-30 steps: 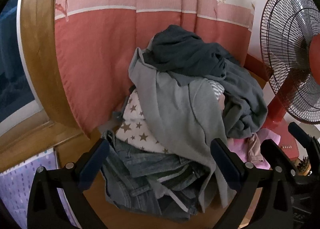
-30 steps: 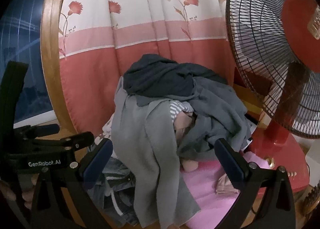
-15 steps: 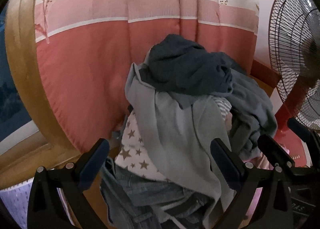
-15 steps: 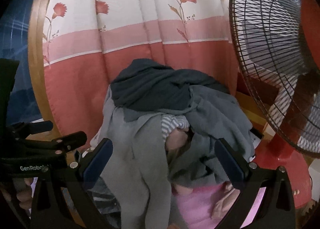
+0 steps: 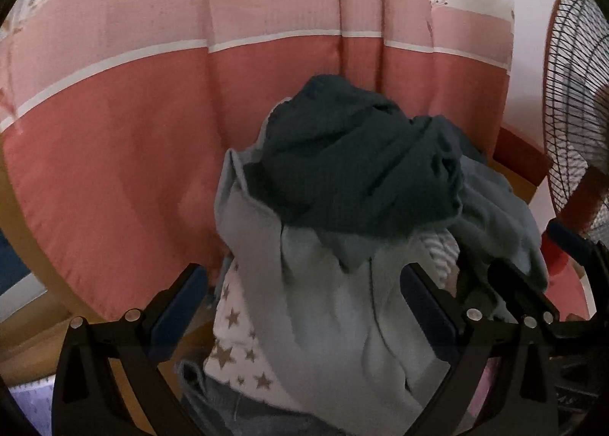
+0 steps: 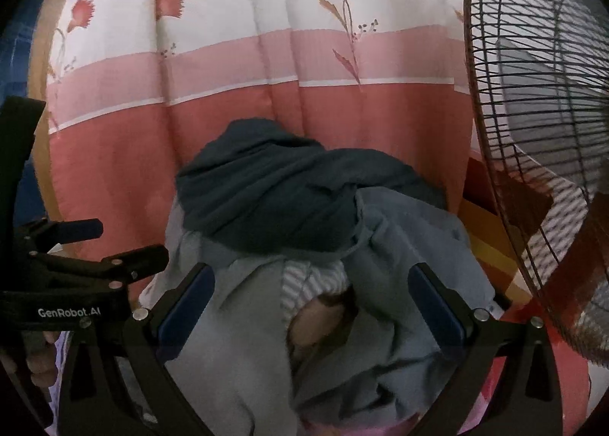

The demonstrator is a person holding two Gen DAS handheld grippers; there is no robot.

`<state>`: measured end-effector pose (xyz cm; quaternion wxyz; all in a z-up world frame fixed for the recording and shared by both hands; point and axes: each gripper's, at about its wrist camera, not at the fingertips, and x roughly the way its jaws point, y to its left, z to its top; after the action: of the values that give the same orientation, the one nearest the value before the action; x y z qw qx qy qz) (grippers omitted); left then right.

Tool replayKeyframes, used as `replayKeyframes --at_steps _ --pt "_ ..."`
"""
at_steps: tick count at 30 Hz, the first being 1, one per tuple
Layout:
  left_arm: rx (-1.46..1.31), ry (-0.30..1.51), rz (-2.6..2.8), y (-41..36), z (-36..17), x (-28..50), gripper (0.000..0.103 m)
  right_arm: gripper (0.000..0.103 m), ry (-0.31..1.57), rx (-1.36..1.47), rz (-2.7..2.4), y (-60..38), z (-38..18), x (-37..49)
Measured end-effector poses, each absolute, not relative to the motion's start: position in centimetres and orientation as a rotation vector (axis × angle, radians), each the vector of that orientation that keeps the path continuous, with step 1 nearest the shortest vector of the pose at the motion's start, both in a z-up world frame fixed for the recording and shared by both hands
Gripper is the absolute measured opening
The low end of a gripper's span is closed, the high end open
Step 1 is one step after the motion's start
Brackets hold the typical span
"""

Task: Fold clothes
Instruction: 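Close both grippers on the dark green sweater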

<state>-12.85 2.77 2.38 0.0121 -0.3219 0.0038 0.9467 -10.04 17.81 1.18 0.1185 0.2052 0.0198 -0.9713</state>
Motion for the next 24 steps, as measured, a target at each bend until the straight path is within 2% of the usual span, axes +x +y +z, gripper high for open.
replayKeyframes --at_steps 9,24 --pt "-1.011 0.029 2.969 2.8 2.4 -17.1 0.103 0.103 -0.032 0.617 -2.840 17.8 2.2 -15.0" --pt "-0.951 0.109 2.917 2.7 2.4 -22.6 0.103 0.103 0.040 0.620 -2.799 16.9 2.5 -20.6"
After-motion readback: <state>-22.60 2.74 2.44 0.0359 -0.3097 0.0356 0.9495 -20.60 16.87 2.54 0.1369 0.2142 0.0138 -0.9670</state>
